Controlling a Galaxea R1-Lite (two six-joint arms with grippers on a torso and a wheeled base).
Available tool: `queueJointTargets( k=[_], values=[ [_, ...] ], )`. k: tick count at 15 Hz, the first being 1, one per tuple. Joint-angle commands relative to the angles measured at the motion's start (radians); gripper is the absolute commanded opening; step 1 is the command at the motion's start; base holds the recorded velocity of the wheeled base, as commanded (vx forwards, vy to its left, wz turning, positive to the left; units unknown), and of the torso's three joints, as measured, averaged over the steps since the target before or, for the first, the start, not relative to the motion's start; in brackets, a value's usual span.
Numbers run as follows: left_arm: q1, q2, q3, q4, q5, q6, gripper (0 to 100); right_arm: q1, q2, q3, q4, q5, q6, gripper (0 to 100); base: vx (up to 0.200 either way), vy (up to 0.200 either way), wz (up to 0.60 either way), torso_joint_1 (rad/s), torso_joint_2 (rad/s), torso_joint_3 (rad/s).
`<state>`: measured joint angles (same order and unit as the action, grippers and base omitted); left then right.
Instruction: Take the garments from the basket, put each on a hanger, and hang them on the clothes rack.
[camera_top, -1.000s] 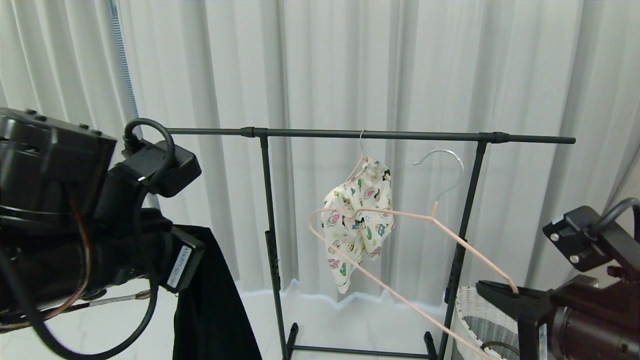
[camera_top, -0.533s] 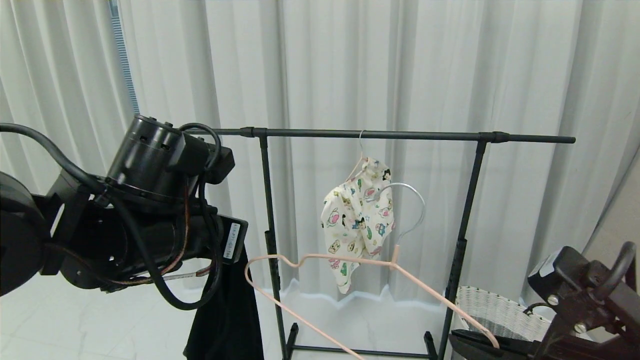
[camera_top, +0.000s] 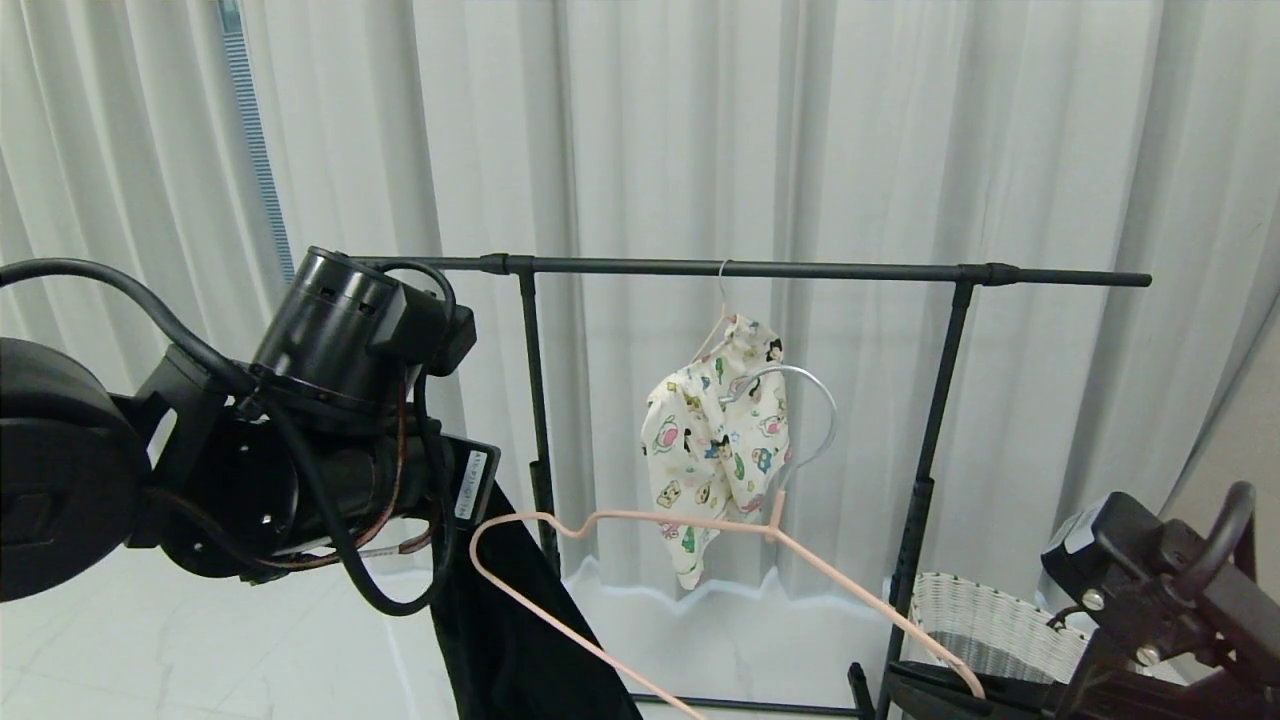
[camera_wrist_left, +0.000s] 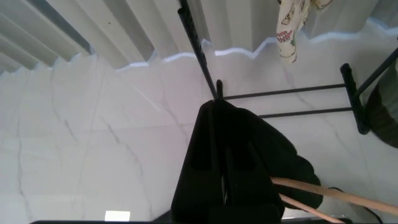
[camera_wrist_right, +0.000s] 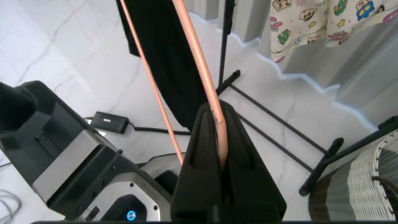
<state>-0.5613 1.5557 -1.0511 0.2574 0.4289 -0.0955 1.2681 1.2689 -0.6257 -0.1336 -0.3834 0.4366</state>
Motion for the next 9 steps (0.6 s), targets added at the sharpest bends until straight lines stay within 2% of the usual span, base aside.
queueJointTargets(
  k=[1, 4, 9],
  values=[
    [-0.002, -0.002, -0.003, 0.0, 0.001, 0.0, 0, -0.022, 0.033, 0.001, -0.041, -0.002, -0.002, 0, 0.0, 0.0, 0.0, 0.0, 0.0, 0.0],
    [-0.008, -0.011, -0.003, 0.0, 0.001, 0.0, 0, -0.035, 0.078, -0.005, -0.112, 0.001, -0.013, 0, 0.0, 0.0, 0.0, 0.0, 0.0, 0.0],
    [-0.068, -0.033, -0.003, 0.0, -0.001, -0.003, 0, -0.035, 0.144, -0.017, -0.155, 0.001, -0.012, 0, 0.0, 0.0, 0.0, 0.0, 0.0, 0.0]
  ],
)
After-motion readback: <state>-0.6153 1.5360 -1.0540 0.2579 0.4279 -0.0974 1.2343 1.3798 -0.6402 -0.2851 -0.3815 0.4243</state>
